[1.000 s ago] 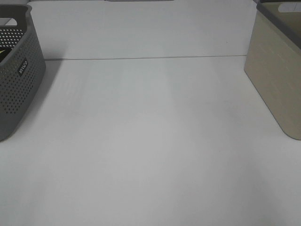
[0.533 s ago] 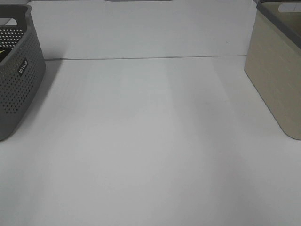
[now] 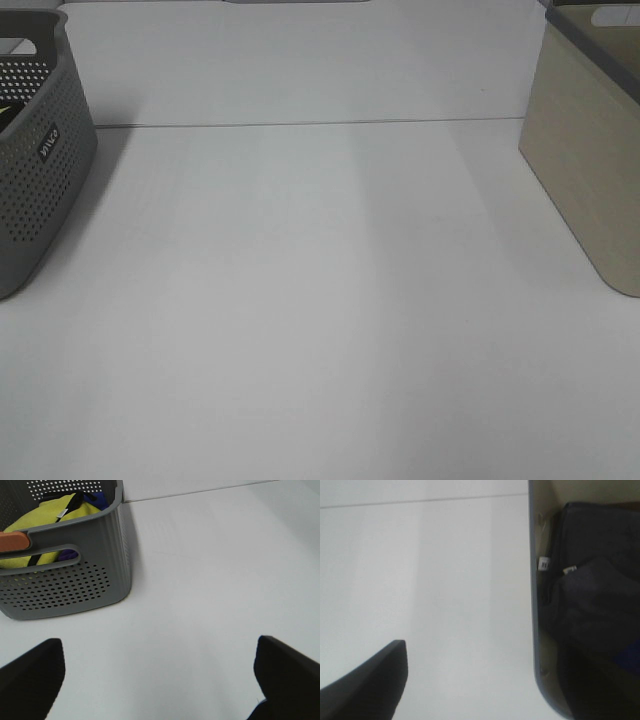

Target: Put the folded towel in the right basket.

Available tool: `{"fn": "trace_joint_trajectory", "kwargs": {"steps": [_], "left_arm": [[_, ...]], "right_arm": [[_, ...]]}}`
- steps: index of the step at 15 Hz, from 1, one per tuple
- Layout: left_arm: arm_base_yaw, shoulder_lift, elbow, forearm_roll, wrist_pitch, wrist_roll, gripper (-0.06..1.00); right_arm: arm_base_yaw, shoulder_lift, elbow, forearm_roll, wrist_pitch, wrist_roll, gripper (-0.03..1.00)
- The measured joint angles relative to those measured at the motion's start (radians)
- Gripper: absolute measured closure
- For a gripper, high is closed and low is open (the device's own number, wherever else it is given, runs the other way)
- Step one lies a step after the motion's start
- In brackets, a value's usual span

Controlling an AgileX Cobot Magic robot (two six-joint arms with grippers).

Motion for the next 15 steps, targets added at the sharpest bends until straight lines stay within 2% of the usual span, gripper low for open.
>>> {"fn": "trace_joint_trajectory", "kwargs": {"steps": [9,12,15], "left_arm": [[0.0,0.0,0.0,0.0,0.0,0.0,-0.03],[0.0,0.0,0.0,0.0,0.0,0.0,-0.03],[0.0,0.0,0.0,0.0,0.0,0.0,-0.03]], "right_arm": [[0.0,-0.596,0.993,-0.02,-0.029,0.0,0.2],[0.0,-0.791,1.138,-0.043,-0.03,0.0,0.2],[0.0,-1.019,1.152,-0.055,-0.064,-0.006,0.2]]}}
